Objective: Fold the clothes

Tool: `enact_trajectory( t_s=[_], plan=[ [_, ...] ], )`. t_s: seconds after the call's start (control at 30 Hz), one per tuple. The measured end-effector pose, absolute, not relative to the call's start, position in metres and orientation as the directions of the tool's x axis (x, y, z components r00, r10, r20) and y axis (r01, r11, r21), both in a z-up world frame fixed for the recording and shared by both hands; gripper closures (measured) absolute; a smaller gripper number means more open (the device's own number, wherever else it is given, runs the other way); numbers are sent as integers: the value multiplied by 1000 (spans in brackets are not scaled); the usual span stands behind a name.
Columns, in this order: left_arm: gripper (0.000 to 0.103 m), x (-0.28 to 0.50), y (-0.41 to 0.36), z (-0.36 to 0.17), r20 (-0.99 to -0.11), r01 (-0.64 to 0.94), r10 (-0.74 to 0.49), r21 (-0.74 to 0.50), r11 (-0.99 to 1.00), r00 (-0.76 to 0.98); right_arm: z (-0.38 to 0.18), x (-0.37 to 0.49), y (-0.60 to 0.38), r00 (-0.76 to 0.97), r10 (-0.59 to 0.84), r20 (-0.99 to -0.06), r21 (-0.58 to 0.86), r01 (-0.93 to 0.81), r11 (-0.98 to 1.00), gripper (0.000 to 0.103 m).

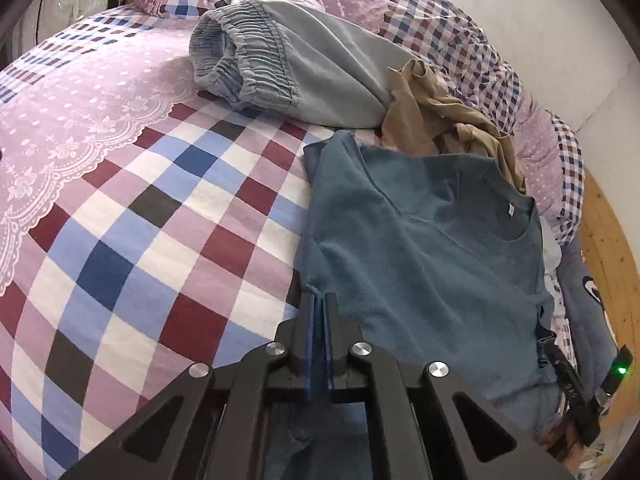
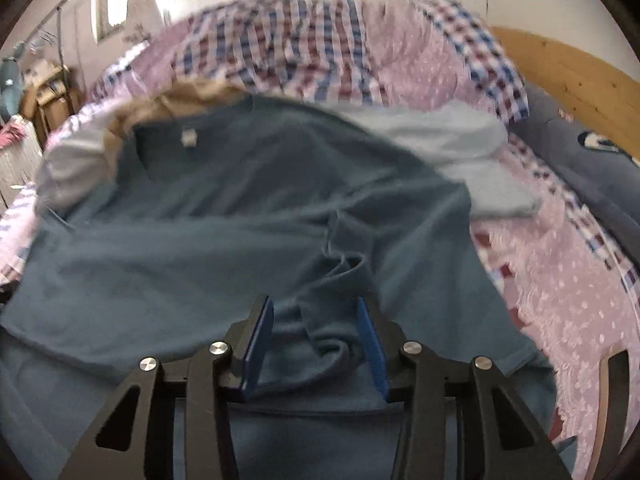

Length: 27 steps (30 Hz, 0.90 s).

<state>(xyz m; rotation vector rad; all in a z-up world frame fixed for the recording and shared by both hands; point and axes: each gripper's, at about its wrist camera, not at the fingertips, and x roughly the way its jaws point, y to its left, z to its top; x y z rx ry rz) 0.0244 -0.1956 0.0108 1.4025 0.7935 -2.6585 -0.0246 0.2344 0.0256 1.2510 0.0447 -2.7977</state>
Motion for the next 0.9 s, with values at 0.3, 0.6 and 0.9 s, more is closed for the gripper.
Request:
enact_trajectory(
  t_s=[0.3, 0.6, 0.9],
  plan=[
    [99, 26, -199, 7, -773, 240, 216, -429, -871, -597, 36, 6, 300, -680, 49, -731, 113, -192, -975, 90],
    [99, 25, -195, 8, -784, 261, 182, -402, -878, -594, 48, 6, 315, -714, -61, -698, 241, -154, -958, 87],
    [99, 24, -200, 9, -772, 282, 195, -437, -854, -605, 45, -4, 288, -702, -59, -709, 157, -76, -985, 79]
  ],
)
